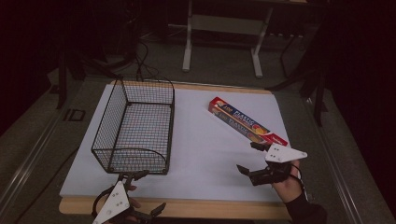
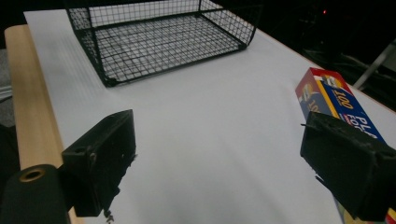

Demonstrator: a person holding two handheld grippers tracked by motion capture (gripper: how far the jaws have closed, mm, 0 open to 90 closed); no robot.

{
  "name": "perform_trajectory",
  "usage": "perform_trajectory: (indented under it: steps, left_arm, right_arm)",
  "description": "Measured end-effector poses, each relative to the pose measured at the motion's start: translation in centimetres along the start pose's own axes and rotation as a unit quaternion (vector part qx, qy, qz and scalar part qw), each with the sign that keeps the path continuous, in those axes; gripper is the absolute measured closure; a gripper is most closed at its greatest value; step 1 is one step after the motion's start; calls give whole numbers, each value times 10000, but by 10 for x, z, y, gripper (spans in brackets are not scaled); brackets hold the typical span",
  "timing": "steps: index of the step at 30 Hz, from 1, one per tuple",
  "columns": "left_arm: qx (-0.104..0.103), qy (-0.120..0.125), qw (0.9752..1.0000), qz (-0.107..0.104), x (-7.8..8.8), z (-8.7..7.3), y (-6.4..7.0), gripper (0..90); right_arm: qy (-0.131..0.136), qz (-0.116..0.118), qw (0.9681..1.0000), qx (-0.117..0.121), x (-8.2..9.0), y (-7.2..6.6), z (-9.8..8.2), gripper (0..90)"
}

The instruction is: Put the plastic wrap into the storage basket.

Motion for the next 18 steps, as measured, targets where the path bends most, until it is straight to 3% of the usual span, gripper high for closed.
perform_trajectory:
  steps: [5, 12, 18]
  left_arm:
    - [-31, -17, 10000, -48, 0, -1, 1, 2]
    - [-12, -22, 10000, -53, 0, -1, 1, 2]
    - [5, -22, 10000, -67, 0, -1, 1, 2]
  right_arm:
    - [-30, 148, 9999, -38, -2, 15, 6, 100]
    - [-124, -129, 9998, 9, -6, 36, 14, 98]
    - [-234, -177, 9995, -95, -12, 53, 14, 98]
Point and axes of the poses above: each handheld gripper's, and its own axes: x roughly backward along the jaws, z roughly out of its top, y roughly to its right, the point moved 7 cm from there along -x, roughly forward along the jaws, and after that the axes turned 8 degrees about -y, right-handed, at the moved point
